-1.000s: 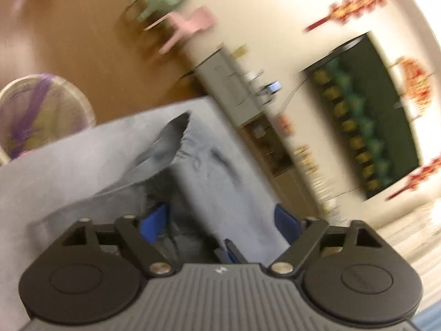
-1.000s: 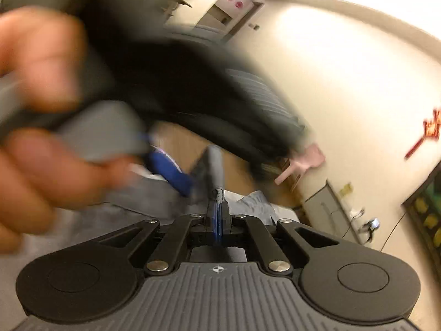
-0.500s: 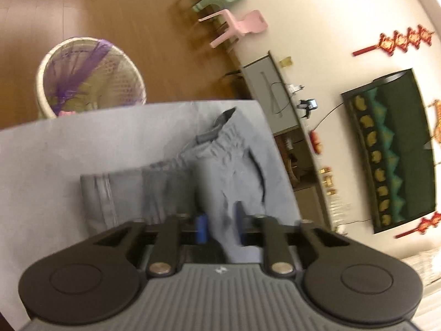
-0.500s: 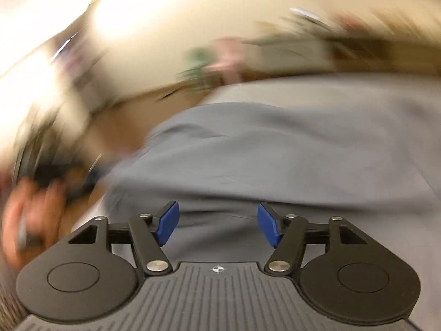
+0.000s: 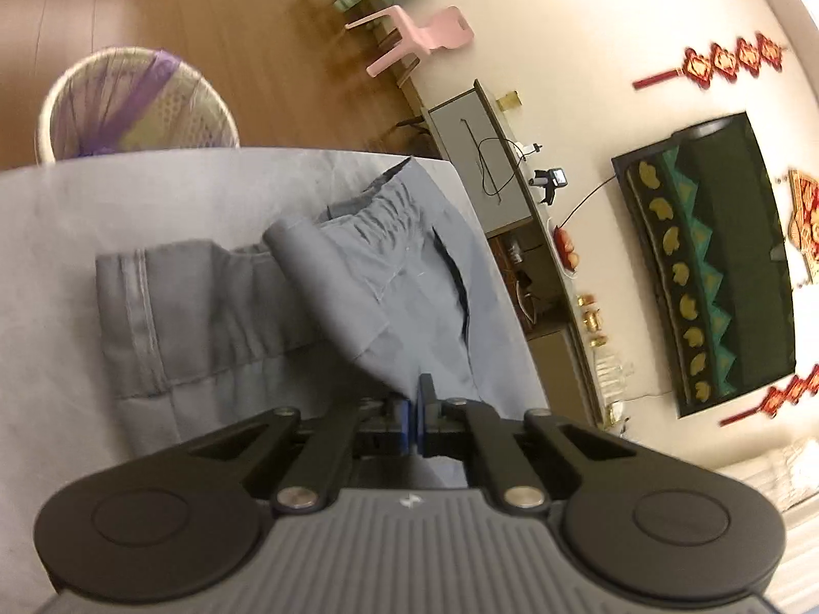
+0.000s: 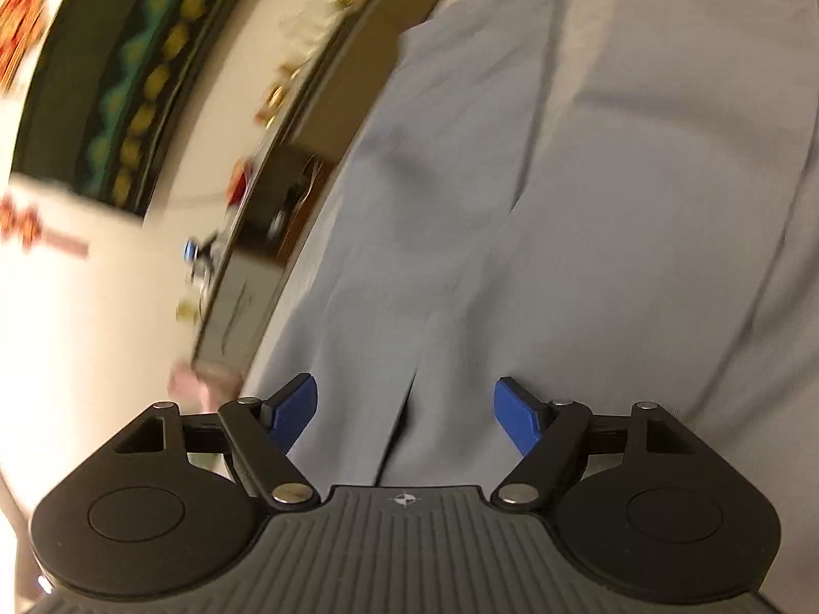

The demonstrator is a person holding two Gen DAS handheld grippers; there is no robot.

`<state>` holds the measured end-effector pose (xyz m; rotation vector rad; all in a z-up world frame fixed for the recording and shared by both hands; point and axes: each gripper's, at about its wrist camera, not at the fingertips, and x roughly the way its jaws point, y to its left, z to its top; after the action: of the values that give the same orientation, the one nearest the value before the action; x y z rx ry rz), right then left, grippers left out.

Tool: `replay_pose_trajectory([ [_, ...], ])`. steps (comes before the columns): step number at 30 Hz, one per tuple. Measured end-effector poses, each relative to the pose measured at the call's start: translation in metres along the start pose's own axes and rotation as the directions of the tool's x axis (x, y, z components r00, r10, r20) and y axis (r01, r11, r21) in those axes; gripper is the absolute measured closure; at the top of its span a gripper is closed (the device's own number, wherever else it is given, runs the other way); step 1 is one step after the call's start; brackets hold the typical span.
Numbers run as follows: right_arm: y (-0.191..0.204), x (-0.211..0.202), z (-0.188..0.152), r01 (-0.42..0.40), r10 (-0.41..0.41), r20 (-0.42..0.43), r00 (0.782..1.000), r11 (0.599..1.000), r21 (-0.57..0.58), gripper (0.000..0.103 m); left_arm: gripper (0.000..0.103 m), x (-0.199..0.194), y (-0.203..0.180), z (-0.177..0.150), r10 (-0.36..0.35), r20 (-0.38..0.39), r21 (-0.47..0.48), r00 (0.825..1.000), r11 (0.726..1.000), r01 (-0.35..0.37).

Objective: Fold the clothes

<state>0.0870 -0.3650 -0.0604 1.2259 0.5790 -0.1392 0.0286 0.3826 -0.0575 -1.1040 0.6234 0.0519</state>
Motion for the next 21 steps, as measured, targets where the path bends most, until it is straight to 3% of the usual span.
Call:
replay_pose_trajectory([
  [3, -0.005, 0.010, 0.013, -0.022, 0.022, -0.001, 1.000, 0.998, 0.051, 0.024, 0.100, 0.006, -0.007, -0.003, 0.009, -0.004, 0.046, 1.000, 0.999, -0.008],
  [5, 0.006, 0.027, 0.010, -0.008, 0.010, -0.032, 0.999, 0.999, 0.034, 0.024, 0.091, 0.011, -0.015, -0.005, 0.008, -0.013, 0.090, 1.000, 0.996, -0.007],
  [7, 0.013, 0.026, -0.012, -0.040, 0.041, -0.115, 0.993, 0.999, 0.011, 0.022, 0.068, 0.017, -0.023, -0.010, 0.015, -0.027, 0.131, 1.000, 0.991, -0.011],
  [8, 0.017, 0.025, -0.023, -0.058, 0.057, -0.158, 0.986, 0.998, 0.000, 0.022, 0.068, 0.019, -0.027, -0.013, 0.024, -0.026, 0.153, 0.999, 0.988, -0.020],
  [9, 0.020, 0.024, -0.035, -0.077, 0.073, -0.201, 0.977, 0.997, -0.009, 0.022, 0.073, 0.021, -0.031, -0.015, 0.045, -0.016, 0.182, 0.999, 0.983, -0.041],
  [10, 0.024, 0.023, -0.046, -0.096, 0.088, -0.244, 0.966, 0.995, -0.018, 0.022, 0.093, 0.023, -0.035, -0.017, 0.068, -0.002, 0.206, 0.998, 0.976, -0.066],
  [11, 0.026, 0.027, -0.056, -0.100, 0.086, -0.278, 0.957, 0.994, -0.034, 0.021, 0.102, 0.024, -0.037, -0.018, 0.091, 0.013, 0.216, 0.996, 0.972, -0.091],
  [12, 0.027, 0.032, -0.065, -0.102, 0.081, -0.310, 0.947, 0.993, -0.052, 0.024, 0.101, 0.026, -0.035, -0.016, 0.102, 0.018, 0.205, 0.995, 0.973, -0.104],
  [14, 0.040, 0.043, -0.063, -0.110, 0.079, -0.297, 0.952, 0.990, -0.089, 0.023, 0.101, 0.027, -0.026, -0.011, 0.122, 0.015, 0.160, 0.992, 0.979, -0.123],
  [16, 0.047, 0.055, -0.052, -0.131, 0.109, -0.277, 0.955, 0.989, -0.065, 0.033, 0.101, 0.031, -0.013, -0.008, 0.158, -0.014, 0.120, 0.987, 0.981, -0.155],
  [19, 0.051, 0.067, -0.017, -0.087, 0.081, -0.152, 0.985, 0.996, -0.034, 0.036, 0.101, 0.036, -0.003, -0.006, 0.197, -0.044, 0.098, 0.979, 0.977, -0.192],
  [21, 0.049, 0.074, 0.008, -0.047, 0.046, -0.101, 0.994, 0.999, -0.009, 0.043, 0.101, 0.038, -0.002, -0.004, 0.211, -0.047, 0.095, 0.976, 0.974, -0.206],
])
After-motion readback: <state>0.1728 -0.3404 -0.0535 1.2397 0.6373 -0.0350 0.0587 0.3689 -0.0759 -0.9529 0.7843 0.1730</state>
